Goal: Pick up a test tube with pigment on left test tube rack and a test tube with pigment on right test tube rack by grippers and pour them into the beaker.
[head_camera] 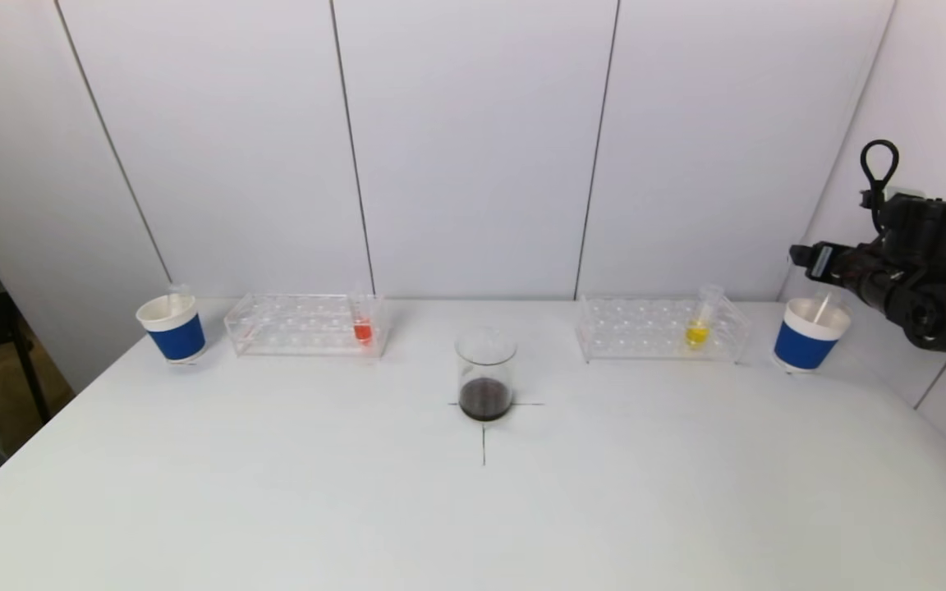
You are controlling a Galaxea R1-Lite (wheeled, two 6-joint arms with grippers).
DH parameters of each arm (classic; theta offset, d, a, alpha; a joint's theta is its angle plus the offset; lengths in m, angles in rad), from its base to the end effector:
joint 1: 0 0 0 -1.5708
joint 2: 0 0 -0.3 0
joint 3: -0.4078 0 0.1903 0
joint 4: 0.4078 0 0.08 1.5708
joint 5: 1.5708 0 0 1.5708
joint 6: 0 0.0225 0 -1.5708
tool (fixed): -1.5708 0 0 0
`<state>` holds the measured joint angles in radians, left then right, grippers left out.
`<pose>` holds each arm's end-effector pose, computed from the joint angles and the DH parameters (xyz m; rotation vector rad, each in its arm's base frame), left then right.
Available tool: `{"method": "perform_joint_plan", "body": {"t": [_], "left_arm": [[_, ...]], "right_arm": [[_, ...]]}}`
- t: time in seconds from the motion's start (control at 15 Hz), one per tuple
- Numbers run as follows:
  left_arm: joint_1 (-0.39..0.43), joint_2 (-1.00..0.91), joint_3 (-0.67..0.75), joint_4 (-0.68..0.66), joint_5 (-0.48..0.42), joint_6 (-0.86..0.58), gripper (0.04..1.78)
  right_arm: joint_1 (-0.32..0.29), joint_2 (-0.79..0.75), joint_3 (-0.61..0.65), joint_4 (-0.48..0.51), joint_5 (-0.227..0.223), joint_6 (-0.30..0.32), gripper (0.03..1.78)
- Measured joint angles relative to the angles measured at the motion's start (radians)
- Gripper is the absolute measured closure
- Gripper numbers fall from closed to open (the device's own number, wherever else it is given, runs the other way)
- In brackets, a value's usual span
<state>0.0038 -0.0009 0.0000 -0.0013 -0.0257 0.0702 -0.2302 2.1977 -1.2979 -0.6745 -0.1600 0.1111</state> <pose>-0.0229 -0.0007 0.0756 0.0702 -0.0030 -0.0218 0.4308 -0.1046 0.1302 0.1172 0.2048 -0.4008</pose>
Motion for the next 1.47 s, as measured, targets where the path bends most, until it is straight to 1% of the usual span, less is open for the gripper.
{"method": "perform_joint_plan", "body": {"t": [0.13, 0.27, 0.53, 0.67, 0.73, 0.87, 1.0, 1.07, 1.33, 1.47], "left_arm": [[0.0, 0.0, 0.0, 0.0, 0.0, 0.0, 0.06], [0.0, 0.0, 0.0, 0.0, 0.0, 0.0, 0.06], [0.0, 0.0, 0.0, 0.0, 0.0, 0.0, 0.06], [0.0, 0.0, 0.0, 0.0, 0.0, 0.0, 0.06], [0.0, 0.0, 0.0, 0.0, 0.0, 0.0, 0.06], [0.0, 0.0, 0.0, 0.0, 0.0, 0.0, 0.06], [0.0, 0.0, 0.0, 0.0, 0.0, 0.0, 0.06], [0.0, 0.0, 0.0, 0.0, 0.0, 0.0, 0.06], [0.0, 0.0, 0.0, 0.0, 0.0, 0.0, 0.06], [0.0, 0.0, 0.0, 0.0, 0.0, 0.0, 0.06]], "right_arm": [[0.028, -0.061, 0.032, 0.003, 0.0, -0.001, 0.04], [0.07, -0.152, 0.09, 0.01, 0.0, -0.004, 0.04], [0.202, -0.401, 0.323, 0.009, -0.017, -0.01, 0.04], [0.239, -0.534, 0.429, 0.009, -0.038, -0.012, 0.04], [0.251, -0.61, 0.483, 0.01, -0.059, -0.016, 0.04], [0.259, -0.737, 0.564, 0.012, -0.101, -0.032, 0.04], [0.259, -0.872, 0.647, 0.017, -0.124, -0.053, 0.04], [0.259, -0.936, 0.684, 0.022, -0.128, -0.061, 0.04], [0.257, -1.198, 0.841, 0.101, -0.137, -0.071, 0.04], [0.256, -1.318, 0.924, 0.123, -0.137, -0.076, 0.04]]}}
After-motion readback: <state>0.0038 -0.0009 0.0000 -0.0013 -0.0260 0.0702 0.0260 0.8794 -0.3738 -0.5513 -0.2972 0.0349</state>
